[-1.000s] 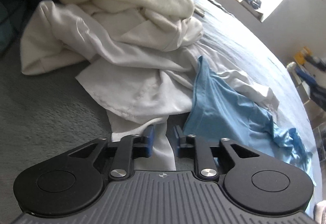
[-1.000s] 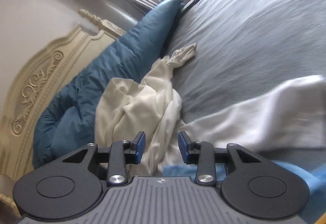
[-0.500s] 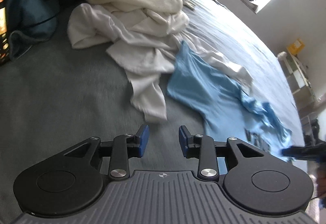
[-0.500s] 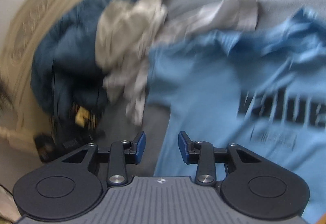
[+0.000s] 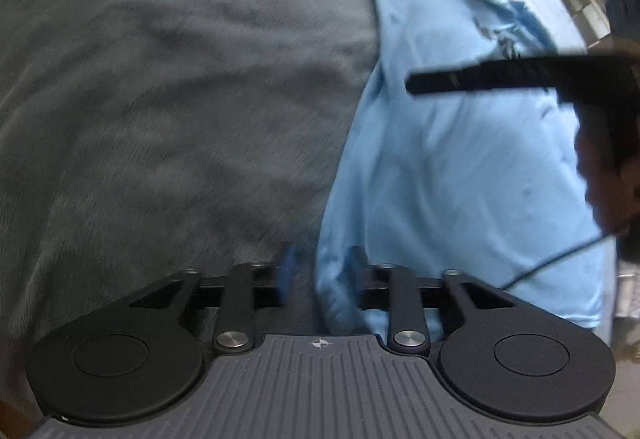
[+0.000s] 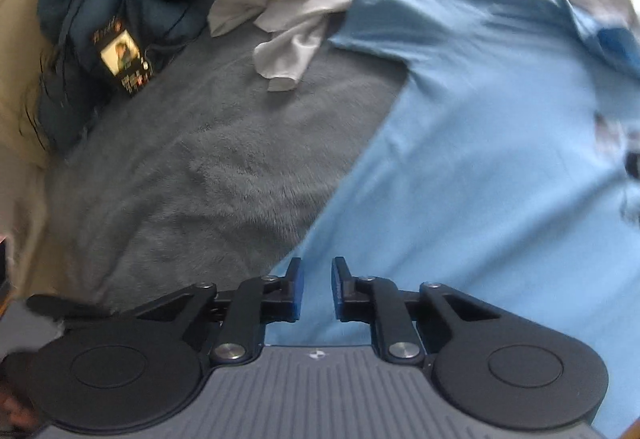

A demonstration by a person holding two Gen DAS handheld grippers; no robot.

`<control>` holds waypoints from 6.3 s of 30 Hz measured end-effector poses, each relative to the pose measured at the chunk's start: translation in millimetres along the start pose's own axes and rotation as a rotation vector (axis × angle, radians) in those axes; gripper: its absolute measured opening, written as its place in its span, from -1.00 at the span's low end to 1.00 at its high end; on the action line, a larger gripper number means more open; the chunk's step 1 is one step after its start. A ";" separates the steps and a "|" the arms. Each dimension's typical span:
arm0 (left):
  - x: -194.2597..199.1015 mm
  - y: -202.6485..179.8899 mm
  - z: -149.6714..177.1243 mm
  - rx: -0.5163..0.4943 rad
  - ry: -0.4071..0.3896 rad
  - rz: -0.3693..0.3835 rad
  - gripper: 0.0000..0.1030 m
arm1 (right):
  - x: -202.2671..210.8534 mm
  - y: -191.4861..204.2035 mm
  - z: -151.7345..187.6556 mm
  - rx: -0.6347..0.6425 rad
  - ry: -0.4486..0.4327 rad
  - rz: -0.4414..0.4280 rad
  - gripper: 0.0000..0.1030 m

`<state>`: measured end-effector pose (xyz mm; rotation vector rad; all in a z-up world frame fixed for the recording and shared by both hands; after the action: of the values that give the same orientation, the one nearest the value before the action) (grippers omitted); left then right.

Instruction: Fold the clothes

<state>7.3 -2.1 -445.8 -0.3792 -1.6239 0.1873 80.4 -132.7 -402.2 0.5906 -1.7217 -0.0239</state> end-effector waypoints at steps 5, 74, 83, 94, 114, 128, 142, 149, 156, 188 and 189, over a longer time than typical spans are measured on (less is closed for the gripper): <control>0.7 8.9 7.1 0.062 -0.016 0.023 -0.73 | -36.9 22.5 -12.0 0.103 -0.005 0.112 -0.75; -9.5 29.8 -298.0 -0.047 -0.270 0.017 -0.26 | -12.6 -51.3 -89.4 0.026 -0.266 0.171 -0.73; -24.7 18.0 -311.1 -0.098 -0.303 -0.011 -0.70 | -12.5 -86.2 -98.5 -0.048 -0.289 0.227 -0.73; -17.0 32.8 -303.8 -0.102 -0.286 -0.120 -1.00 | -38.8 -83.5 -123.9 -0.035 -0.260 0.224 -0.73; 20.4 3.2 -310.1 -0.203 -0.424 -0.208 -0.53 | -35.9 -132.6 -197.4 -0.235 -0.446 0.168 -0.74; -52.8 -158.1 -322.6 -0.473 -0.218 0.017 -0.39 | 107.7 -282.9 -31.6 -0.522 -0.444 0.452 -0.67; -95.0 -230.8 -344.4 -0.632 -0.217 -0.144 -0.34 | 116.1 -385.7 -112.7 -0.329 -0.313 0.475 -0.14; -107.4 -246.3 -354.6 -0.661 -0.230 -0.207 -0.57 | 87.2 -418.9 -126.0 -0.373 -0.170 0.399 -0.73; -108.6 -245.1 -371.2 -0.558 -0.268 -0.186 -0.77 | 133.5 -417.7 -107.6 -0.424 -0.421 0.424 -0.85; -55.0 -111.2 -394.9 -0.340 -0.393 -0.285 0.04 | 85.3 -326.7 -152.9 -0.433 -0.331 -0.059 -0.03; -56.4 -108.9 -394.7 -0.358 -0.396 -0.309 0.04 | 76.9 -325.0 -158.4 -0.441 -0.307 -0.062 -0.11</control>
<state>386.6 -164.7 -424.2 -0.3708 -2.0902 -0.2845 337.8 -398.1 -400.2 0.3207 -1.9133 -0.5485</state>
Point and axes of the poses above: each gripper's, at about its wrist camera, not at the fingertips, and x roughly against the way its jaws point, y to its left, z to its underside, the point moved 8 cm from there along -x, roughly the way its jaws point, and after that the axes turned 9 degrees about y, right-handed, at the moved point
